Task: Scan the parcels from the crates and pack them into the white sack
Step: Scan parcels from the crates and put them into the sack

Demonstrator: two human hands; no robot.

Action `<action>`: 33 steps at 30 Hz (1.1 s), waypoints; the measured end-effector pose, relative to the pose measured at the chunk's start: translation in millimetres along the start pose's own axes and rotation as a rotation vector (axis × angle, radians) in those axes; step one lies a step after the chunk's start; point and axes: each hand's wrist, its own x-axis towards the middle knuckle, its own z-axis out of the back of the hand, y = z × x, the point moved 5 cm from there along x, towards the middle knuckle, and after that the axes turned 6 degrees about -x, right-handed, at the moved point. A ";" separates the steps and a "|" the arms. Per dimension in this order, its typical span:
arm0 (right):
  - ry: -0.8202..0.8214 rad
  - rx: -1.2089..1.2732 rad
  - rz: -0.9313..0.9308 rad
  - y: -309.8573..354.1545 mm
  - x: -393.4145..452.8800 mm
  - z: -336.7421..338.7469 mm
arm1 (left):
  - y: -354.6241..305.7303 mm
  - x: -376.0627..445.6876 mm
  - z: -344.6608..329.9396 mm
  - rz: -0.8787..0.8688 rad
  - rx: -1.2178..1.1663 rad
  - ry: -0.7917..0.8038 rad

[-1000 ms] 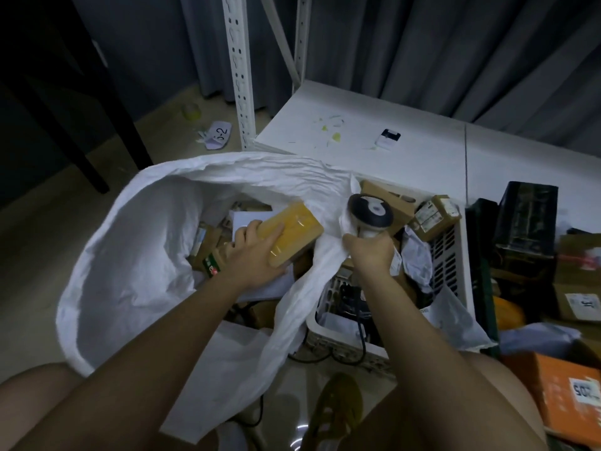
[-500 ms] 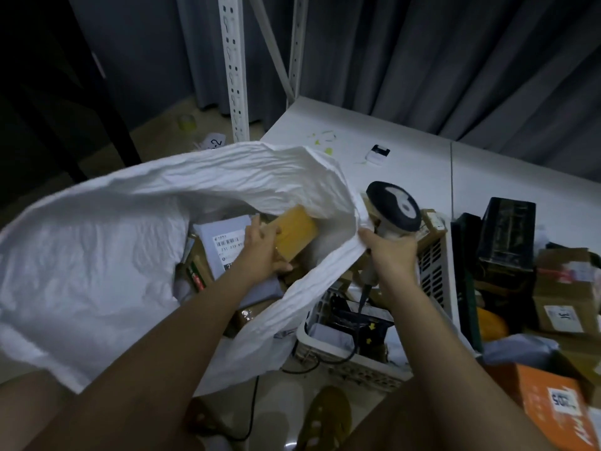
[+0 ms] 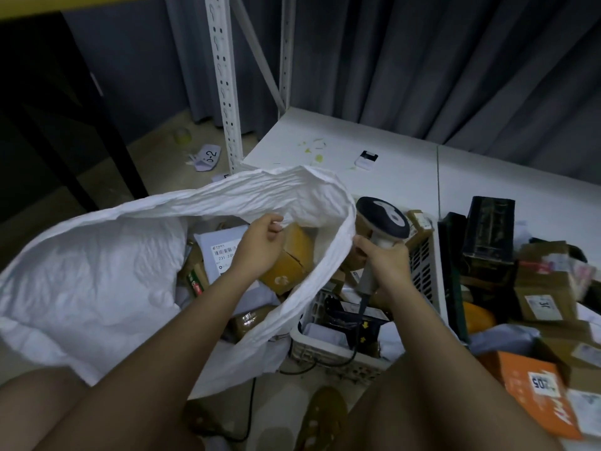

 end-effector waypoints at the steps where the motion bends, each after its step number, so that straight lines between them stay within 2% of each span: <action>1: -0.012 0.009 -0.001 2.3 -0.8 5.1 | -10.8 -3.8 -1.5 -0.044 -0.016 0.000; 8: -0.069 0.053 0.092 30.6 -2.2 65.0 | -101.3 -35.7 -35.1 -0.303 -0.045 0.089; 12: -0.126 0.046 0.103 22.3 -8.5 112.5 | -131.6 -49.2 -76.5 -0.337 -0.005 0.176; 16: -0.209 0.032 0.028 -10.6 -18.5 161.8 | -139.4 -58.6 -132.4 -0.300 0.034 0.301; 20: -0.279 0.012 -0.031 -46.4 -35.4 199.9 | -121.3 -69.7 -199.5 -0.188 0.138 0.494; 24: -0.319 0.023 -0.066 -83.0 -50.9 226.4 | -80.9 -94.3 -261.4 0.027 0.147 0.697; 30: -0.341 0.031 -0.061 -116.9 -56.5 242.6 | -10.7 -128.9 -308.5 0.165 0.346 0.767; 33: -0.338 0.050 -0.083 -126.0 -49.9 242.7 | 5.2 -128.5 -316.5 0.119 0.453 0.770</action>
